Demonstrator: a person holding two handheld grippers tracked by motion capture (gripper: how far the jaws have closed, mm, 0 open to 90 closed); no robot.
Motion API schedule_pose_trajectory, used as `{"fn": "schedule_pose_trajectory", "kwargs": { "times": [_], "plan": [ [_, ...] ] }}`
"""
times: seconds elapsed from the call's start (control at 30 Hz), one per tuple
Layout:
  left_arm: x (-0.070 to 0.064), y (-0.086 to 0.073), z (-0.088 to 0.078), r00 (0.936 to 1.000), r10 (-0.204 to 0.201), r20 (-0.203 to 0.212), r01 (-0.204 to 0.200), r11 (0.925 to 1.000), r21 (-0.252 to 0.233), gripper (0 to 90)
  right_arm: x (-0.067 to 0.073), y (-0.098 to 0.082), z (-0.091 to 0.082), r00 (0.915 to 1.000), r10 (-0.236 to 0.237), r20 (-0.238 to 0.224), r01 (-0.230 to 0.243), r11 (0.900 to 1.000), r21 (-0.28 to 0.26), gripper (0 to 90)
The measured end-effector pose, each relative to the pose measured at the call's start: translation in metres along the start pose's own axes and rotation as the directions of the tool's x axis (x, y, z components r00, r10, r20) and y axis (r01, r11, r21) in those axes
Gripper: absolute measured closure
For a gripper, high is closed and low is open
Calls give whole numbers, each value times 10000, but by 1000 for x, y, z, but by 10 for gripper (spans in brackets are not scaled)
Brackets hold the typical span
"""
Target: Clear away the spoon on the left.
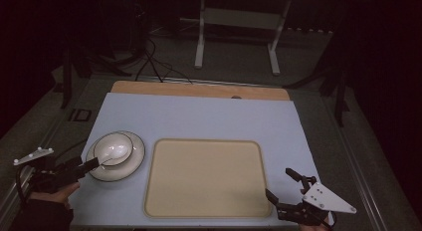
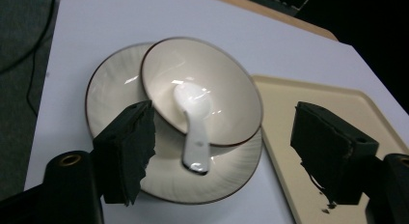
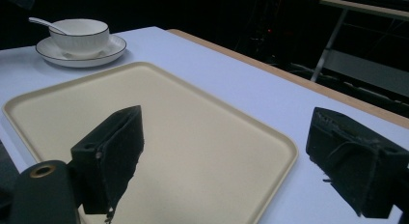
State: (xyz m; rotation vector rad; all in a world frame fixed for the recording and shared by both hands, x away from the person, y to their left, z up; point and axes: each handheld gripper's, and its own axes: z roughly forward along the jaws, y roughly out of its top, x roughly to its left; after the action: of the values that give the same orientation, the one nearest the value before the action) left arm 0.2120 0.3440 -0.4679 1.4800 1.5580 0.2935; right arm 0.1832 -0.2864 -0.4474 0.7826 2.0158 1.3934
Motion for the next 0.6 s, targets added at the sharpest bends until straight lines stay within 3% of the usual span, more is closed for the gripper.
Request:
{"fn": "schedule_pose_trajectory", "kwargs": {
  "times": [0.07,0.23,0.27,0.3,0.33,0.6],
  "plan": [
    [2,0,1,9998,-179,17,179,9997,143,251,0,0,0,10000,3,-4,-3,10000,3,131],
    [13,-4,7,9943,-1062,67,1058,9934,447,283,0,0,0,10000,5,-8,-5,10000,5,131],
    [13,-4,7,9943,-1062,67,1058,9934,447,302,0,0,0,10000,5,-8,-5,10000,5,131],
    [18,-6,10,9888,-1484,154,1471,9870,645,302,0,0,0,10000,5,-12,-5,10000,8,131],
    [21,-6,11,9861,-1647,228,1627,9839,736,311,0,0,0,10000,5,-14,-5,10000,12,131],
    [25,-9,18,9805,-1923,396,1879,9775,956,471,0,0,1,10000,0,-31,1,10000,32,131]
  ]
}}
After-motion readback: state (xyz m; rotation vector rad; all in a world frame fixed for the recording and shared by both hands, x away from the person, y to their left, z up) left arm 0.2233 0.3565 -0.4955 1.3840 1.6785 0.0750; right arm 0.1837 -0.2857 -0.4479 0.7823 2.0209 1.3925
